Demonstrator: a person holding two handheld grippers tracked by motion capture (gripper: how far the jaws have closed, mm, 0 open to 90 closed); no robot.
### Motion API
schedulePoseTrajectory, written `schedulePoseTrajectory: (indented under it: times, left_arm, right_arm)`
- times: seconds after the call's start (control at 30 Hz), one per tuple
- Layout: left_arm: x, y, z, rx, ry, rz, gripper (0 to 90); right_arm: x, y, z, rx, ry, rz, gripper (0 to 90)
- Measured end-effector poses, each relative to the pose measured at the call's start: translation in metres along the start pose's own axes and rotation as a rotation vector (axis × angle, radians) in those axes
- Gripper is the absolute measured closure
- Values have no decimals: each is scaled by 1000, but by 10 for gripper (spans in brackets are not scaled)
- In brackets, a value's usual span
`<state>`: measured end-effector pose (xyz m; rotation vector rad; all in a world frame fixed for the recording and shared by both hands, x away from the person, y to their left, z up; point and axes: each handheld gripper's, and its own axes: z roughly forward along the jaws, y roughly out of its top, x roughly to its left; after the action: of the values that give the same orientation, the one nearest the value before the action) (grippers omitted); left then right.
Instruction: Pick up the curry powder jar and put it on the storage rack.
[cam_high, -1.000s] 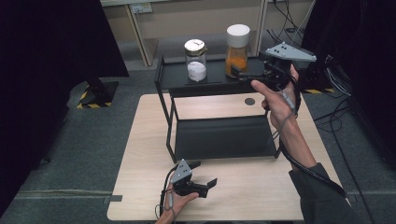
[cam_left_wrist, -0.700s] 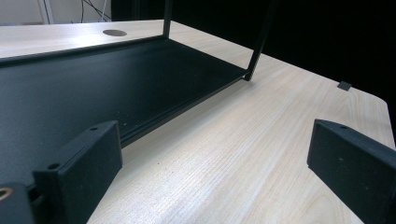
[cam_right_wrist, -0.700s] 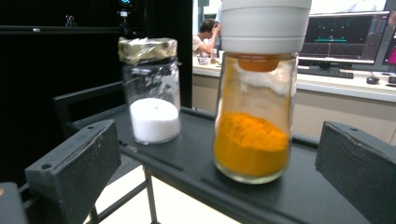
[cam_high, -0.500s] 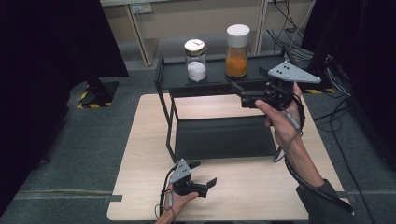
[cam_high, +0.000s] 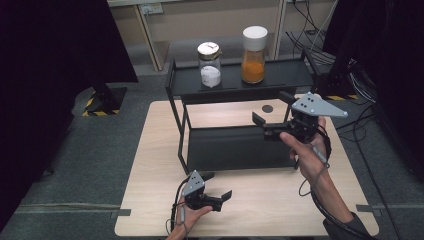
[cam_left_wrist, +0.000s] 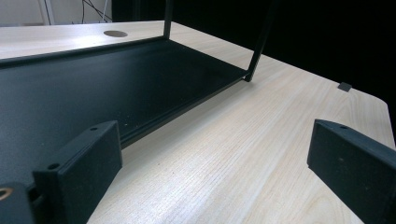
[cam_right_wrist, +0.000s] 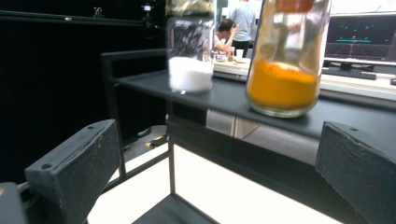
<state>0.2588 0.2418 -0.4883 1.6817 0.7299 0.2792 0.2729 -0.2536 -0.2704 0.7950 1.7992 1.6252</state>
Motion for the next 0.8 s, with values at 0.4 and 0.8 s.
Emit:
schedulePoseTrajectory:
  times: [0.4, 0.8]
  left_arm:
    - [0, 0, 0, 0, 0, 3, 24]
    - [0, 0, 0, 2, 0, 4, 24]
  right_arm:
    - [-4, -40, -12, 22, 17, 32, 3]
    - [1, -67, -20, 48, 53, 24, 3]
